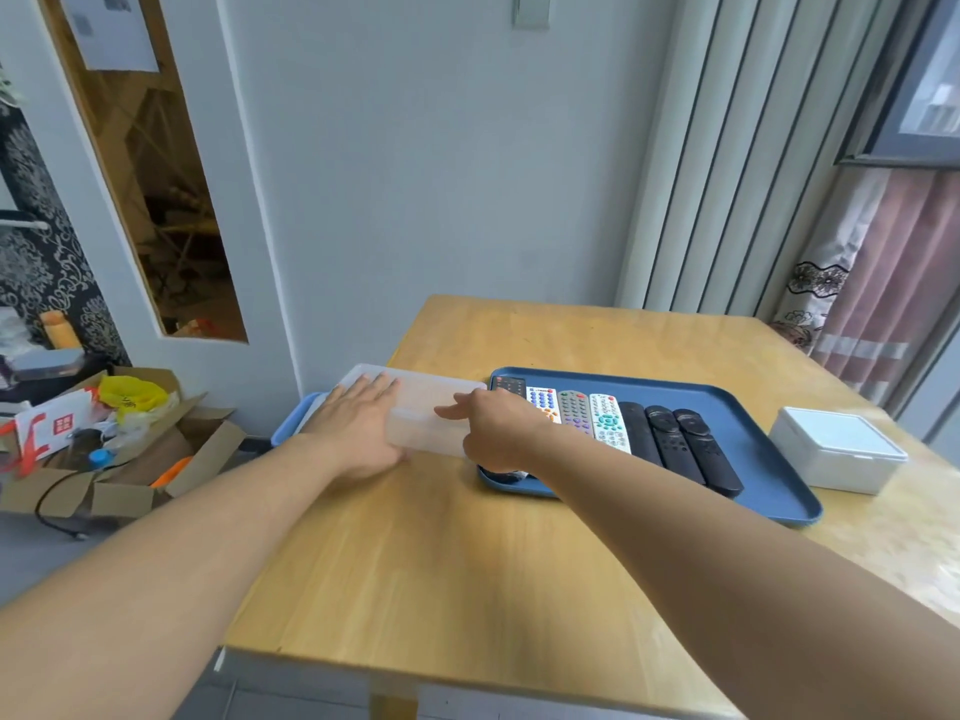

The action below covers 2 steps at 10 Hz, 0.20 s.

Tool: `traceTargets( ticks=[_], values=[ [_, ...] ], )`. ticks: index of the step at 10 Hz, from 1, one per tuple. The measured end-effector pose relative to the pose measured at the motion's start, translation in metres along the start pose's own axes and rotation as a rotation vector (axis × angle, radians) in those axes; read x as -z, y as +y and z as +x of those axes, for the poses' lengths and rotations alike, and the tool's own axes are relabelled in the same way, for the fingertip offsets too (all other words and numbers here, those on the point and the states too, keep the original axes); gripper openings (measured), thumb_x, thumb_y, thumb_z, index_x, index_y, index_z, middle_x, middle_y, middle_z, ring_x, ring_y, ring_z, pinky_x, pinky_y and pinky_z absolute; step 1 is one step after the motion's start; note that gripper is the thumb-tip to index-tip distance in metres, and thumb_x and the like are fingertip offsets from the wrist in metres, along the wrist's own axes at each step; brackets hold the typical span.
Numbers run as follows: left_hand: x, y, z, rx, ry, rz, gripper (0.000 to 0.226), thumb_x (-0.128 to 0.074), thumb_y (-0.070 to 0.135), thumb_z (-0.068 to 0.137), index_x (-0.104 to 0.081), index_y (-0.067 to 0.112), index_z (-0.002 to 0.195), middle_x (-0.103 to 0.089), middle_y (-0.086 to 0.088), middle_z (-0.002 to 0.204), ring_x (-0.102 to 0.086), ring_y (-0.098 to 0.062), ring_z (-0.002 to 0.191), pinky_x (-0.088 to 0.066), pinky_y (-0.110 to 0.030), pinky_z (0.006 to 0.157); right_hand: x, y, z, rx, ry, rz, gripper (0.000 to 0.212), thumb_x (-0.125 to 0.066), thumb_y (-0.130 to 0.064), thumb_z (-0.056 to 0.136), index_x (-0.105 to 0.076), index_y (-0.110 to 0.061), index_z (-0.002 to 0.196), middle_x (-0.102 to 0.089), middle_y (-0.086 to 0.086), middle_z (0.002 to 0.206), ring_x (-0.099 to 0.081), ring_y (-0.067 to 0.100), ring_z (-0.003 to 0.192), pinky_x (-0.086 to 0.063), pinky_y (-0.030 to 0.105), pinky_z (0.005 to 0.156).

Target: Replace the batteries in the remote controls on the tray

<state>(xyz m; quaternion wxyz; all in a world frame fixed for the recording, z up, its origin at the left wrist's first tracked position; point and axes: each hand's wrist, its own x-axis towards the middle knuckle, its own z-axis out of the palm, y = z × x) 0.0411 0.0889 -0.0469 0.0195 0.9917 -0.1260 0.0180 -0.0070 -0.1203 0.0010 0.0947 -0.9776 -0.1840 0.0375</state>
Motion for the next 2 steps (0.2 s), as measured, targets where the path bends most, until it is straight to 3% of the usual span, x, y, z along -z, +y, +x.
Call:
traceTargets(
  ticks=[2],
  values=[
    [0.019,0.015,-0.003,0.035,-0.060,0.022,0.121,-0.066,0.071,0.077,0.002,0.017,0.161,0.001,-0.002,0.170,-0.001,-0.020,0.156,-0.010,-0.038,0.126,0.011,0.007,-0.006,-0.046,-0.024,0.122,0.062,-0.047,-0.014,0.098,-0.031,-0.028,0.156,-0.022,-0.006,0.165,-0.021,0.021,0.151,-0.025,0.033,0.116]
  ],
)
